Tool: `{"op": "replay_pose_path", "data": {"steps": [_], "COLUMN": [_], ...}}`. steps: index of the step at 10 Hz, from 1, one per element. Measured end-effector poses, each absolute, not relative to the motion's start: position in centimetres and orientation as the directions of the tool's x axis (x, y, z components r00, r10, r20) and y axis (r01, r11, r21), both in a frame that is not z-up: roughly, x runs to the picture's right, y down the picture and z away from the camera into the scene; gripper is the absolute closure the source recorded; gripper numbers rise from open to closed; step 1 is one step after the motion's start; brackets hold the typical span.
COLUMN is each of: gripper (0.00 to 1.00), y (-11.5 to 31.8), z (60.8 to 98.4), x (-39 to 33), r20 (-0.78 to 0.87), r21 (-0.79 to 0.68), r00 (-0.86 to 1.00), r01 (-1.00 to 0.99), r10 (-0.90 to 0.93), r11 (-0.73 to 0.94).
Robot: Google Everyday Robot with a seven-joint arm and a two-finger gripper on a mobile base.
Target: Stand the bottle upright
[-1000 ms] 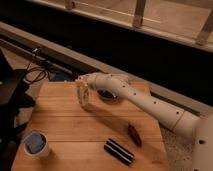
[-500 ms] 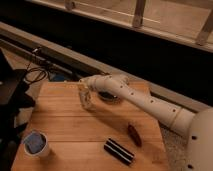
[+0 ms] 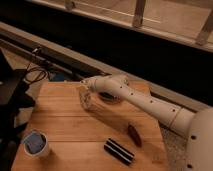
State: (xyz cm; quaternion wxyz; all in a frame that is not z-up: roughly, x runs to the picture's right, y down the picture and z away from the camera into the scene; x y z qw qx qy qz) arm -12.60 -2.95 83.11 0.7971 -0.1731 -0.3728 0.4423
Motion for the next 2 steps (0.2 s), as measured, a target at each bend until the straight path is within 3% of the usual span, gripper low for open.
{"op": "replay_pose_path", "data": {"steps": [2], "gripper": [0.20], "y": [-3.52], "z": [82.61], "x": [-12.21], "r20": [0.440], "r21": [-0.605], "r00": [0.329], "r01": [-0.579], "r10": [0.836], "r11": [0.546]}}
